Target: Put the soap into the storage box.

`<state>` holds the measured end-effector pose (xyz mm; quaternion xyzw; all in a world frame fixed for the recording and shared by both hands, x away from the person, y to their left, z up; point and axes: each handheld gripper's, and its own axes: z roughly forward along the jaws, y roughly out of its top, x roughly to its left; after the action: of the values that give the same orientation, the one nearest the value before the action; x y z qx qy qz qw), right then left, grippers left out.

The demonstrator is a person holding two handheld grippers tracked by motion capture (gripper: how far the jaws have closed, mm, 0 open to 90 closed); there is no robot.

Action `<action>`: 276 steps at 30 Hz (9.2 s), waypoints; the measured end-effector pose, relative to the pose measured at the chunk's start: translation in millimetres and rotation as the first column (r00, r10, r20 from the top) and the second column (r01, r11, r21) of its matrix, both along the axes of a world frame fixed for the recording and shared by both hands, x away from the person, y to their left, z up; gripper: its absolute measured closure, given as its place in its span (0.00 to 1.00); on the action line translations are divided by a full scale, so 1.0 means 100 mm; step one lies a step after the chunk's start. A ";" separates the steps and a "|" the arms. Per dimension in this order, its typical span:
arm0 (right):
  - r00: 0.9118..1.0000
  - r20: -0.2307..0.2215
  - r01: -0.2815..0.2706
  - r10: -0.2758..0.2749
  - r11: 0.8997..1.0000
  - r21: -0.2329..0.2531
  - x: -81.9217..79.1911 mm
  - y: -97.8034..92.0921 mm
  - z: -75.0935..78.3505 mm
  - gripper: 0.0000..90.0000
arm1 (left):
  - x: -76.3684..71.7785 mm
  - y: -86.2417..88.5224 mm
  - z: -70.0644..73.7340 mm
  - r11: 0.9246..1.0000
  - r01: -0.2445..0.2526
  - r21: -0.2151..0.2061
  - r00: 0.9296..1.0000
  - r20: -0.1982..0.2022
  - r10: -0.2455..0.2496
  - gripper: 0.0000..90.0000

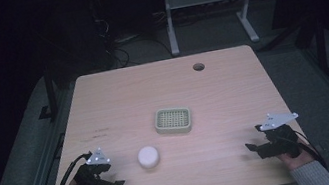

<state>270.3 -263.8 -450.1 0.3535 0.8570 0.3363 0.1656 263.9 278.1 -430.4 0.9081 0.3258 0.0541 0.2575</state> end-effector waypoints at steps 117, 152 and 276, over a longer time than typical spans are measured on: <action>1.000 0.023 -0.014 0.013 1.000 0.025 -0.05 0.00 0.05 0.27 | 0.64 -1.12 0.15 0.958 0.222 0.180 0.970 -0.139 -0.199 0.20; 1.000 0.010 -0.025 0.025 0.999 0.026 -0.05 0.02 0.04 0.27 | 0.76 -1.26 -0.01 0.936 0.260 0.238 0.954 -0.215 -0.210 0.23; 0.999 0.018 -0.032 0.031 0.998 0.048 -0.03 0.04 0.06 0.27 | 1.17 -1.59 0.33 0.928 0.285 0.240 0.941 -0.253 -0.224 0.26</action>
<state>267.1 -260.1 -444.3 0.3411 0.8526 0.3625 0.1590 380.9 118.8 -397.3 0.9699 0.2207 -0.0370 0.0966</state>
